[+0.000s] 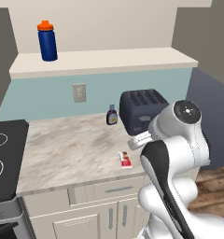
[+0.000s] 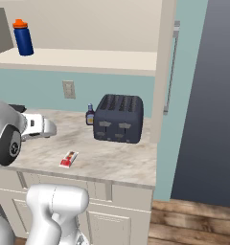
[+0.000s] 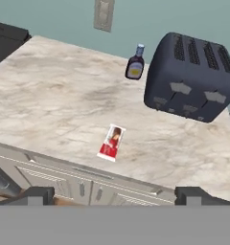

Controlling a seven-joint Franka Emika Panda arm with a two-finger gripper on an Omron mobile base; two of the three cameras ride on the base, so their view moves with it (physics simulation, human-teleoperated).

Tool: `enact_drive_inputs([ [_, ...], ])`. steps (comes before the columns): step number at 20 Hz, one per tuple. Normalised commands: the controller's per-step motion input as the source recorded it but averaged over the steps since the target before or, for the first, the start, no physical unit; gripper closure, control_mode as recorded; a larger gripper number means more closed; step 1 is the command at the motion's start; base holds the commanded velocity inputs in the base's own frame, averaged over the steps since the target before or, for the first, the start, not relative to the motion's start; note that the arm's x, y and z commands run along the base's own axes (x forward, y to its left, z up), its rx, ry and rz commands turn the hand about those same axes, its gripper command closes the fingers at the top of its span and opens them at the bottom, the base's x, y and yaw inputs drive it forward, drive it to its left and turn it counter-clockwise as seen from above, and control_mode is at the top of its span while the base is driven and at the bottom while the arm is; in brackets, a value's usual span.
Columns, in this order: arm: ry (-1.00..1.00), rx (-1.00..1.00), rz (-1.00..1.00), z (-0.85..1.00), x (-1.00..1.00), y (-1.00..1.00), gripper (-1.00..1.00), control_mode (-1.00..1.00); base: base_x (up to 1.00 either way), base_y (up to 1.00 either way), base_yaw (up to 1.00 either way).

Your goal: Pick the jam and bar from the counter and place them in the cabinets closest to them.

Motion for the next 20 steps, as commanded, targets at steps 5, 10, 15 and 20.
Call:
enact_drive_inputs([
  [5, 0.00, 0.05, -0.09, -0.54, 0.01, 0.00, -1.00, -1.00, 0.00, 0.00, 0.00],
  [10, 0.00, 0.04, -0.08, -0.56, 0.00, 0.00, -1.00, -1.00, 0.00, 0.00, 0.00],
  [15, 0.00, 0.06, -0.07, -0.57, 0.04, 0.00, -1.00, -1.00, 0.00, 0.00, 0.00],
  [20, 0.00, 0.05, -0.07, -0.57, 0.11, -0.01, -1.00, -1.00, 0.00, 0.00, 0.00],
])
